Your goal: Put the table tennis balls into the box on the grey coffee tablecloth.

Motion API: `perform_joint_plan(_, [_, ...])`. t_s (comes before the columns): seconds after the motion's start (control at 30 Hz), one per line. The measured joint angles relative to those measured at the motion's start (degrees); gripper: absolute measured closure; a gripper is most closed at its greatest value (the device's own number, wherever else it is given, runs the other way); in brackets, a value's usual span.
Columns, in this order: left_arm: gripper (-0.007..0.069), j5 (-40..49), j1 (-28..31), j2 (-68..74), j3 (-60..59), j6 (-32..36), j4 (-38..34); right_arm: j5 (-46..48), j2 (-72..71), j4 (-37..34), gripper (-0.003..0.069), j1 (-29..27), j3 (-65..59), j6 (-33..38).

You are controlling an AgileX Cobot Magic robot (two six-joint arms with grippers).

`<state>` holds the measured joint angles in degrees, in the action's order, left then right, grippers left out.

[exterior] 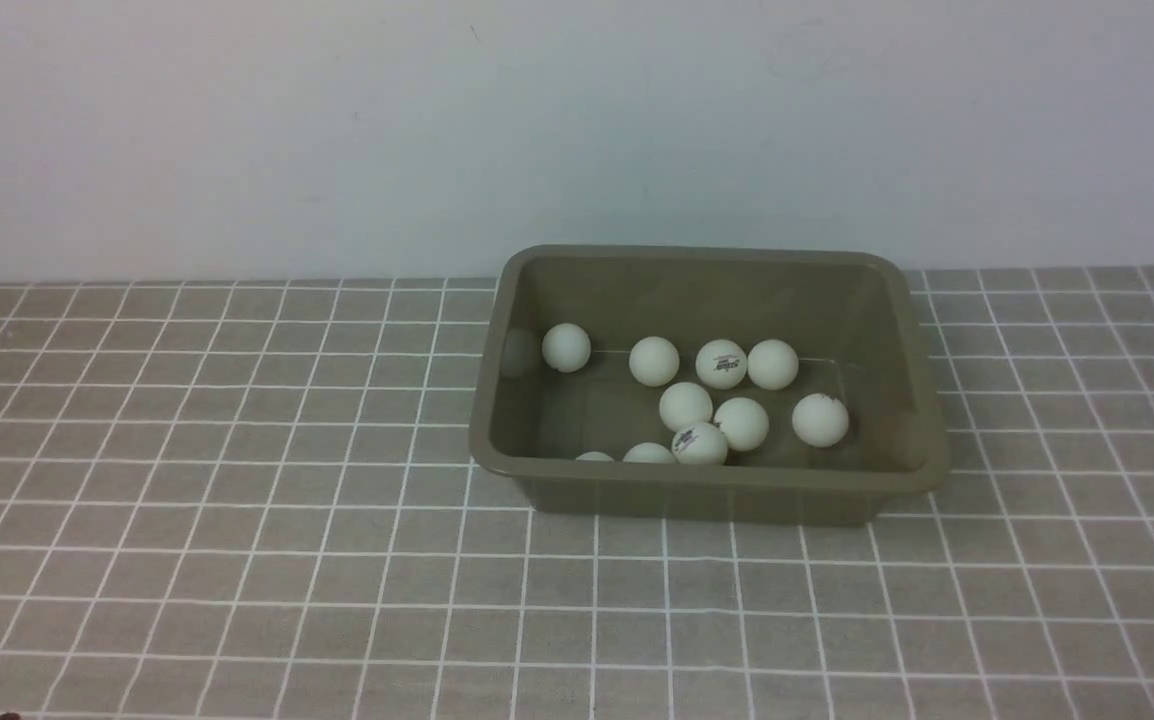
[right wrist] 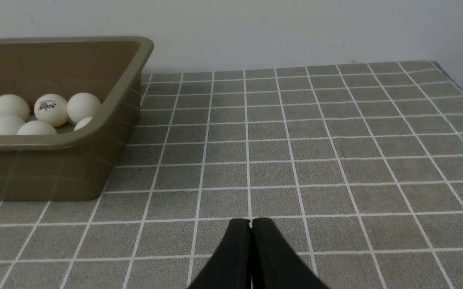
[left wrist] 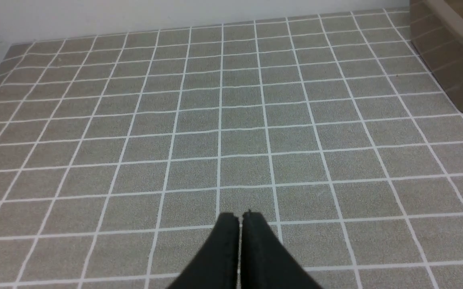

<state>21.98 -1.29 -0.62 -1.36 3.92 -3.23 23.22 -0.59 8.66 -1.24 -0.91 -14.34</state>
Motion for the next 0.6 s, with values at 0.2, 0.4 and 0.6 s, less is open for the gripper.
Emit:
perform_joint_plan(0.2, [0.0629, 0.0, 0.07, 0.0, 0.0, 0.0, 0.0, -0.28, -0.06, 0.0, 0.0673, 0.0, -0.07, 0.05])
perform_joint_plan(0.4, [0.0629, 0.0, 0.07, 0.0, 0.0, 0.0, 0.0, -0.35, -0.06, 0.0, 0.0673, 0.0, -0.07, 0.05])
perform_joint_plan(0.6, [0.0629, 0.0, 0.07, 0.0, 0.0, 0.0, 0.0, -0.41, -0.06, 0.0, 0.0673, 0.0, -0.07, 0.05])
